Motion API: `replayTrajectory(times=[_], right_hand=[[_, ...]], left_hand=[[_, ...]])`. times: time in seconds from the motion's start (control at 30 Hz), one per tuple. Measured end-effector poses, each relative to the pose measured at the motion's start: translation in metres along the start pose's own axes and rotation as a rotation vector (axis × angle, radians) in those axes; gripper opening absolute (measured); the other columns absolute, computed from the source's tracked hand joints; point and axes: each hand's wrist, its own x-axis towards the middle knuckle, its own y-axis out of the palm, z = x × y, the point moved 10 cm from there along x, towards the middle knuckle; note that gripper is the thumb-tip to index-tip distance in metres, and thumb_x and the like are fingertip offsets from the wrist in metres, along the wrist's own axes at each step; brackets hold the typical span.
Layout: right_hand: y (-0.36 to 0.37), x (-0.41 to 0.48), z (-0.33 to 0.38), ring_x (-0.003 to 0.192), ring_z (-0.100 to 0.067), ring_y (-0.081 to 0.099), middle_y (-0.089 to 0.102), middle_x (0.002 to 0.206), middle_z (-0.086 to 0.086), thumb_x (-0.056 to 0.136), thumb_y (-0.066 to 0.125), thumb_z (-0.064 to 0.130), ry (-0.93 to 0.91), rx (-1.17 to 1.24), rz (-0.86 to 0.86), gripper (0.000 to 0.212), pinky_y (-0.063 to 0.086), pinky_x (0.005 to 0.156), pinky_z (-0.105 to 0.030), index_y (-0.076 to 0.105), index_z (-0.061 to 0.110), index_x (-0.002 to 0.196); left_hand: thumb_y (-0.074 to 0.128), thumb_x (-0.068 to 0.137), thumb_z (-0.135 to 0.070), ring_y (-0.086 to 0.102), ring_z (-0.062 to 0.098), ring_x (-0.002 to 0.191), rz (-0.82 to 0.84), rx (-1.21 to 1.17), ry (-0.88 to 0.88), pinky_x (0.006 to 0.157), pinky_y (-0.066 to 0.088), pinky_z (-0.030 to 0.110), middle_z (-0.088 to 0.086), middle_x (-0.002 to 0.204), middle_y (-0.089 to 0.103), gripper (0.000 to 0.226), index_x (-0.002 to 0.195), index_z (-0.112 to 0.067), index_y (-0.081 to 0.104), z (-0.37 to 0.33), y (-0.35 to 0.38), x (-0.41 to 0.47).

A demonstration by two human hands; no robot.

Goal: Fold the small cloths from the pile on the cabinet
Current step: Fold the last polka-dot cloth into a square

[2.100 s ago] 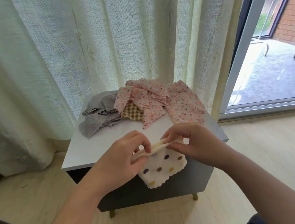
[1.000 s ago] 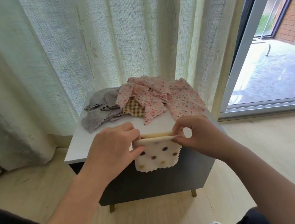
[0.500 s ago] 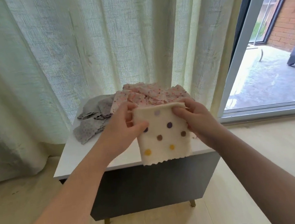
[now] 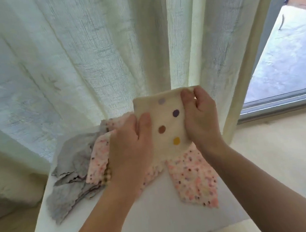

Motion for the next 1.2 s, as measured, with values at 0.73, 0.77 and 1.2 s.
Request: replayTrajectory(times=[0.73, 0.77, 1.2], right_hand=[[-0.277, 0.043, 0.363, 0.072, -0.011, 0.065, 0.070, 0.079, -0.001, 0.087, 0.069, 0.030, 0.306, 0.097, 0.310, 0.021, 0.051, 0.061, -0.023, 0.073, 0.012, 0.096], [-0.299, 0.044, 0.373, 0.074, -0.008, 0.065, 0.071, 0.080, 0.002, 0.086, 0.072, 0.026, 0.289, 0.081, 0.310, 0.016, 0.050, 0.062, -0.020, 0.073, 0.015, 0.098], [-0.624, 0.108, 0.384, 0.069, -0.010, 0.063, 0.070, 0.076, -0.001, 0.079, 0.076, 0.015, 0.340, 0.095, 0.013, 0.009, 0.049, 0.061, -0.022, 0.073, 0.011, 0.086]], left_hand=[[0.064, 0.092, -0.022, 0.059, 0.003, 0.061, 0.339, -0.394, -0.213, 0.052, 0.049, 0.018, -0.012, 0.065, 0.067, 0.015, 0.081, -0.026, 0.072, -0.466, -0.028, 0.047], [0.065, 0.091, -0.019, 0.061, 0.006, 0.065, 0.385, -0.426, -0.187, 0.054, 0.051, 0.022, -0.009, 0.070, 0.069, 0.012, 0.085, -0.025, 0.074, -0.488, -0.018, 0.038], [0.063, 0.092, -0.011, 0.061, 0.003, 0.067, 0.560, -0.555, 0.040, 0.059, 0.047, 0.016, -0.013, 0.075, 0.073, 0.020, 0.086, -0.024, 0.076, -0.717, 0.200, -0.035]])
